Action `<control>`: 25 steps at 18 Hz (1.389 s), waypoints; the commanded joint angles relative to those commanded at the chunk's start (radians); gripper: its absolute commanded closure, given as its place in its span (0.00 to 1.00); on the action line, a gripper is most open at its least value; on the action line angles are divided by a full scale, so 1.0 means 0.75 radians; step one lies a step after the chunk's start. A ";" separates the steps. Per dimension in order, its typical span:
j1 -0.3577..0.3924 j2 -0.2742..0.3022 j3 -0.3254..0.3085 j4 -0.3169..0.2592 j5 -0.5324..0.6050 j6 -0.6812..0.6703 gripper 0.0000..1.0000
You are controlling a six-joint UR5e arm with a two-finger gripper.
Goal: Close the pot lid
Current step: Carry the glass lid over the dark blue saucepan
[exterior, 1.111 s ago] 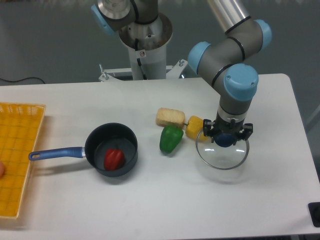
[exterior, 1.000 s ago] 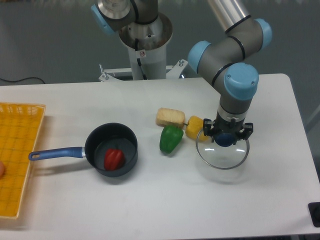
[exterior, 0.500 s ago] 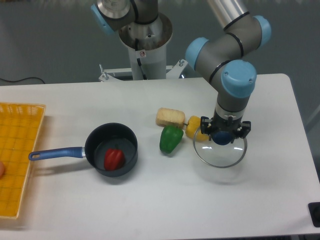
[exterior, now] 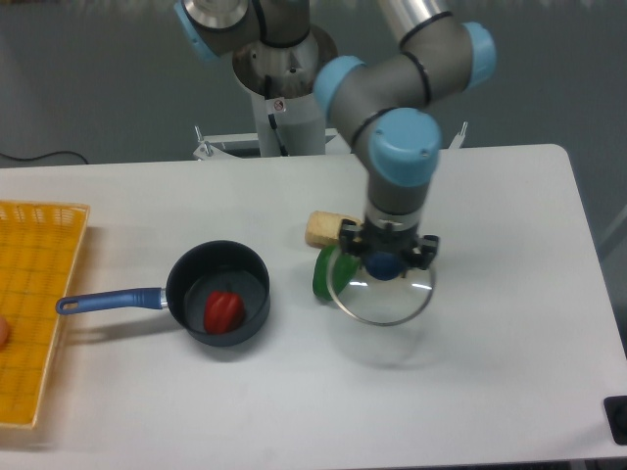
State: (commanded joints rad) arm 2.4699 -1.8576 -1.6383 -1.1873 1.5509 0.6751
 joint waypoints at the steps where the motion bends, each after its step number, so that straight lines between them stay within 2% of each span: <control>1: -0.020 0.000 -0.002 0.000 0.000 -0.016 0.61; 16: -0.227 0.004 -0.031 0.014 -0.014 -0.182 0.61; 21: -0.317 0.004 -0.053 0.074 -0.008 -0.290 0.61; 25: -0.366 0.004 -0.063 0.080 0.002 -0.323 0.61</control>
State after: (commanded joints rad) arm 2.1952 -1.8546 -1.6858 -1.1275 1.5524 0.4326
